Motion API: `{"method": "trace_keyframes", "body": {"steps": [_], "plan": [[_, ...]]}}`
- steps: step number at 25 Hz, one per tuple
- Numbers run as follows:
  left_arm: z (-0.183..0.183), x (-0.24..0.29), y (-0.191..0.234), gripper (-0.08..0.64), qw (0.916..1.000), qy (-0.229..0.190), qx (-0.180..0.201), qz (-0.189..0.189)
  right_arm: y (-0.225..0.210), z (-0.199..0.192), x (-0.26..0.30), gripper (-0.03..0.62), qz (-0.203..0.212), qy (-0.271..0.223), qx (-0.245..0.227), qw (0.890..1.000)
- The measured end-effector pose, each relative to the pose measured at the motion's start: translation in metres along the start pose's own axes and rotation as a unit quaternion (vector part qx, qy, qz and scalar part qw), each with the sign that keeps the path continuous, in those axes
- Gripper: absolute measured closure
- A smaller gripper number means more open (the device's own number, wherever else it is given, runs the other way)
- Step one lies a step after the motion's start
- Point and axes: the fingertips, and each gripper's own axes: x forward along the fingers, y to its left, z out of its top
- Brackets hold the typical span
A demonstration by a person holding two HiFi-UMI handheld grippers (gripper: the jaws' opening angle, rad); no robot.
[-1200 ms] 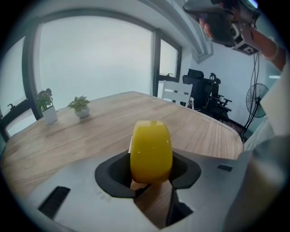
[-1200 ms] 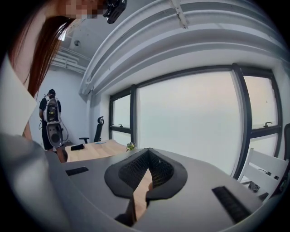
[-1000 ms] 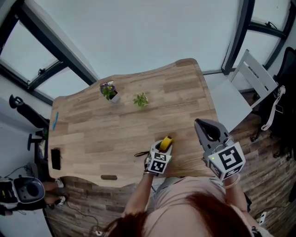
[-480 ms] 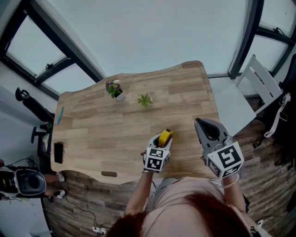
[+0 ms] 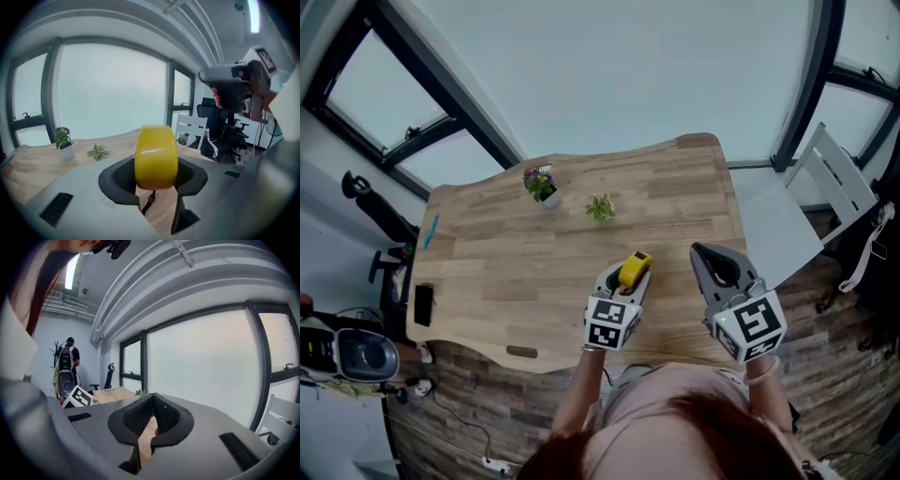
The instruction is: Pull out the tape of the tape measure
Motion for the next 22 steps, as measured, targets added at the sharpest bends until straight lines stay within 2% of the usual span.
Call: {"method": "trace_keyframes", "body": {"steps": [8, 14, 22], "plan": [[0.059, -0.029, -0.012, 0.39, 0.9975, -0.06, 0.036, -0.011, -0.004, 0.005, 0.001, 0.597, 0.01, -0.007, 0.03, 0.999], [0.098, -0.05, -0.03, 0.39, 0.9923, -0.106, 0.054, -0.033, -0.002, 0.007, 0.002, 0.597, 0.037, -0.009, 0.063, 0.997], [0.115, -0.067, -0.051, 0.39, 0.9869, -0.128, 0.08, -0.056, 0.008, 0.011, 0.004, 0.597, 0.088, -0.006, 0.107, 0.99]]}}
